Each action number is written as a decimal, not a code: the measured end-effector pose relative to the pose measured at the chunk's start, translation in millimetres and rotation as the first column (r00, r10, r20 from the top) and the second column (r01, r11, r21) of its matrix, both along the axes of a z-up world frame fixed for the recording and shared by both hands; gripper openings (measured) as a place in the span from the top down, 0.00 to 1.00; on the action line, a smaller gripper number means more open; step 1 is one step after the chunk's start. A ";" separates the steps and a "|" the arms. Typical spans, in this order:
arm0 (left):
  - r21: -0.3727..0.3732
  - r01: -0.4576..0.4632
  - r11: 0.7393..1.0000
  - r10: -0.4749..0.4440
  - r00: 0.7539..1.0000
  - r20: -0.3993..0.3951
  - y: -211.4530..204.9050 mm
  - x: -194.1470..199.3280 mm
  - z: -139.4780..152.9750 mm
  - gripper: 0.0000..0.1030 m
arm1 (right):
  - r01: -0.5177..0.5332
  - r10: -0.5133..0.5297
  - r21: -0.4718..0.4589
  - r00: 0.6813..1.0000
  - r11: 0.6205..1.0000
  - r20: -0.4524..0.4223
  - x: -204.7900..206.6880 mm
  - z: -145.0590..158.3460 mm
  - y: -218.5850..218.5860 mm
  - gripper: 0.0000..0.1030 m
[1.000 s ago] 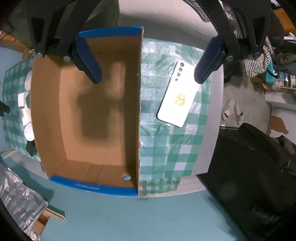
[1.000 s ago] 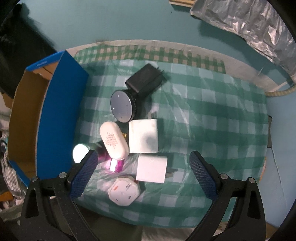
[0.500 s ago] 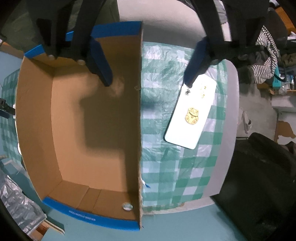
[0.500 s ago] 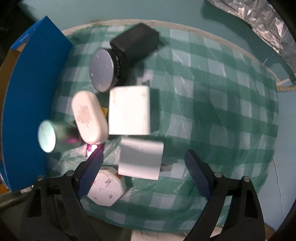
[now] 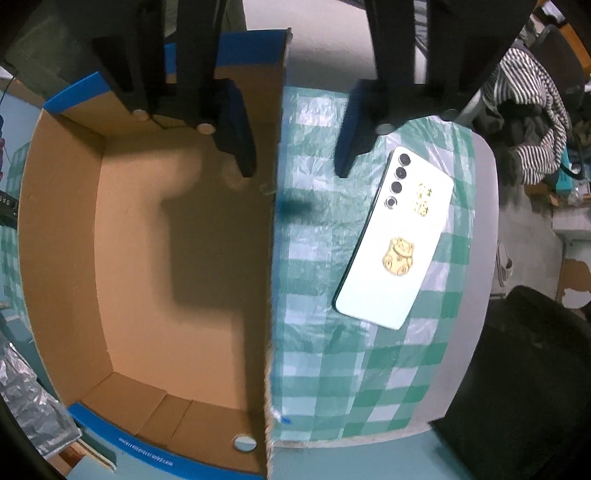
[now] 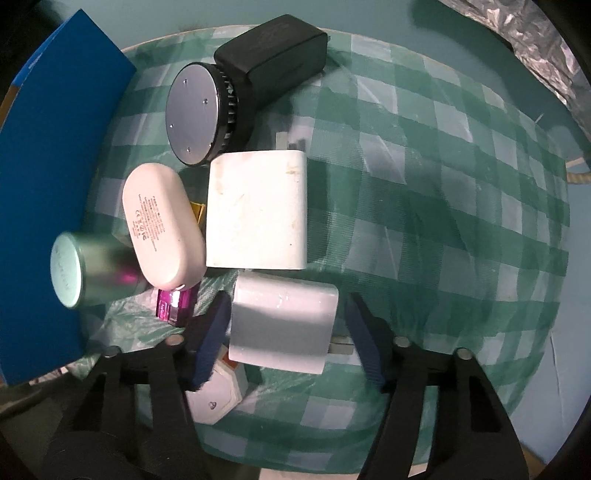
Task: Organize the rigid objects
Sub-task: 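Move the right gripper to the white square charger and close on it, then lift the white charger with the right gripper and carry it over the box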
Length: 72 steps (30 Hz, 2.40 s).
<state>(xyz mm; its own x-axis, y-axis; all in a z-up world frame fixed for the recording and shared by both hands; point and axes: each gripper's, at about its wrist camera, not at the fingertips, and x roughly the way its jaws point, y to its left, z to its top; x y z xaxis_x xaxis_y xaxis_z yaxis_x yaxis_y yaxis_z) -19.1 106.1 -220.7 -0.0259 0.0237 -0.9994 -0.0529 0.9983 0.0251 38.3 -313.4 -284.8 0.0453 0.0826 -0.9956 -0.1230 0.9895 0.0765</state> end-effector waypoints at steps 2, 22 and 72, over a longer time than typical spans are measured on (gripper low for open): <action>-0.012 0.013 1.000 -0.013 1.000 -0.008 -0.4 -0.5 -1.6 0.68 | 0.002 -0.002 0.002 1.000 1.000 -0.007 3.0 -4.0 -0.8 0.47; -0.004 0.069 0.998 -0.069 0.997 -0.024 -3.5 0.4 -1.7 0.84 | 0.014 -0.014 -0.005 1.000 1.000 0.009 -5.2 21.6 -4.7 0.52; -0.026 0.134 0.991 -0.134 0.991 -0.020 -16.3 -4.9 -4.4 0.86 | -0.462 0.449 0.033 0.874 0.886 0.185 112.5 139.1 221.3 0.52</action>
<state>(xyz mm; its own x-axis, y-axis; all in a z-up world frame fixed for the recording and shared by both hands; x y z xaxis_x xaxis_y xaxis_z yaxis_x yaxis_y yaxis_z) -24.0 89.8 -225.1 -0.0457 0.0042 -0.9989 0.0818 0.9966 0.0004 150.9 -92.0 -145.7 0.1505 0.2072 -0.9666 -0.5763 0.8128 0.0845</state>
